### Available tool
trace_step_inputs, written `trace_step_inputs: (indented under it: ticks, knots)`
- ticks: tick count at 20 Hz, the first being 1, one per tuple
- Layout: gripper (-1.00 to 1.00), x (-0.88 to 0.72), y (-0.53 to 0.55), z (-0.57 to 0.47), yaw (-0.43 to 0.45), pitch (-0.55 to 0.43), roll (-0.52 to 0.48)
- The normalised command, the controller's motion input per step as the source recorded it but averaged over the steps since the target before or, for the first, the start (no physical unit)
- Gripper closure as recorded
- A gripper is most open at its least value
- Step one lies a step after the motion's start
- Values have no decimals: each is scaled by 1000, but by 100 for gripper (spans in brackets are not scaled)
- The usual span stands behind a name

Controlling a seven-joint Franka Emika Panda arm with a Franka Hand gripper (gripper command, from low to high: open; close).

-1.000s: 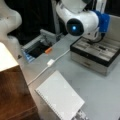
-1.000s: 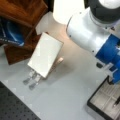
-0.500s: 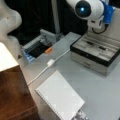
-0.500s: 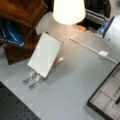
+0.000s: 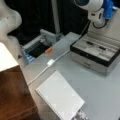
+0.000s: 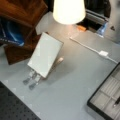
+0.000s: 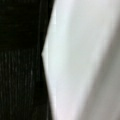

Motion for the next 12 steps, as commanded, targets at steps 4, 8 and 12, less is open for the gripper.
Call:
trace_step_inputs:
  ticks: [4, 8, 12]
  knots:
    - [-100, 44, -42, -22, -104, 116, 89]
    - [-100, 6, -97, 10, -78, 128, 57]
    - [-100, -45, -186, 56, -36, 139, 32]
